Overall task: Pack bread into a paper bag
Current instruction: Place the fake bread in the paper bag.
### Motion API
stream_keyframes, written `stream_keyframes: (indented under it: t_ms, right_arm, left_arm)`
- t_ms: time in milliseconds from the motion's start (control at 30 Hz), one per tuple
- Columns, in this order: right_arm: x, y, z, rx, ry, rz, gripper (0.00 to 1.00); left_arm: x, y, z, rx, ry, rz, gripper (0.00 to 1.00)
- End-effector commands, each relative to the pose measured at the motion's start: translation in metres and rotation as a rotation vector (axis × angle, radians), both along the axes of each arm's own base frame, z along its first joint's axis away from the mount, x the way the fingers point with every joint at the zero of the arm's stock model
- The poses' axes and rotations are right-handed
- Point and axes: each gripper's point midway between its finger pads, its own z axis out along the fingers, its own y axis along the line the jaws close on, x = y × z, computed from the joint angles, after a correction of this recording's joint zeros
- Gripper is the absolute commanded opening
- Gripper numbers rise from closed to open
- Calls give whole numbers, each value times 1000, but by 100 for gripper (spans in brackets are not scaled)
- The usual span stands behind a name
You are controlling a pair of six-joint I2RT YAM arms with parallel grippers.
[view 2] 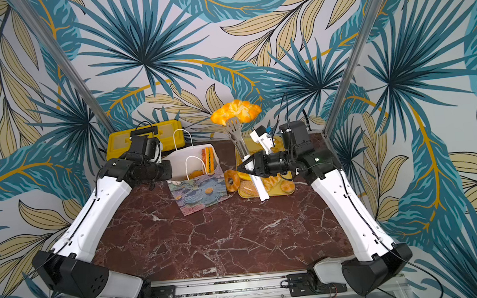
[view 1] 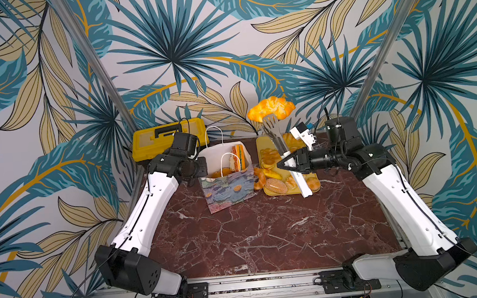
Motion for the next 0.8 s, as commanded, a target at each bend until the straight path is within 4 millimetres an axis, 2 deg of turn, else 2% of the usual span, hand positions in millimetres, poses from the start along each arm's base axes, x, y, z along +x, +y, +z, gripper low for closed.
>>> stream_keyframes:
  t_ms: [0, 133, 300, 567, 700, 767]
  right_arm:
    - [-22, 1, -31, -188, -21, 73, 1]
    - [-30, 14, -33, -248, -61, 125, 1]
    - [-24, 26, -44, -328, -69, 158, 1]
    - [-8, 38, -76, -457, -36, 199, 1]
    - [-4, 39, -83, -478, -26, 203, 5]
    - [-5, 39, -85, -483, -23, 208, 11]
  left_arm:
    - [5, -2, 11, 0, -26, -15, 32]
    - [5, -3, 12, 0, -26, -18, 32]
    - [3, -2, 14, 5, -27, -17, 32]
    - [4, -2, 15, 2, -29, -18, 32]
    - [3, -2, 15, 2, -27, -19, 32]
    - [3, -2, 15, 2, -29, -19, 32]
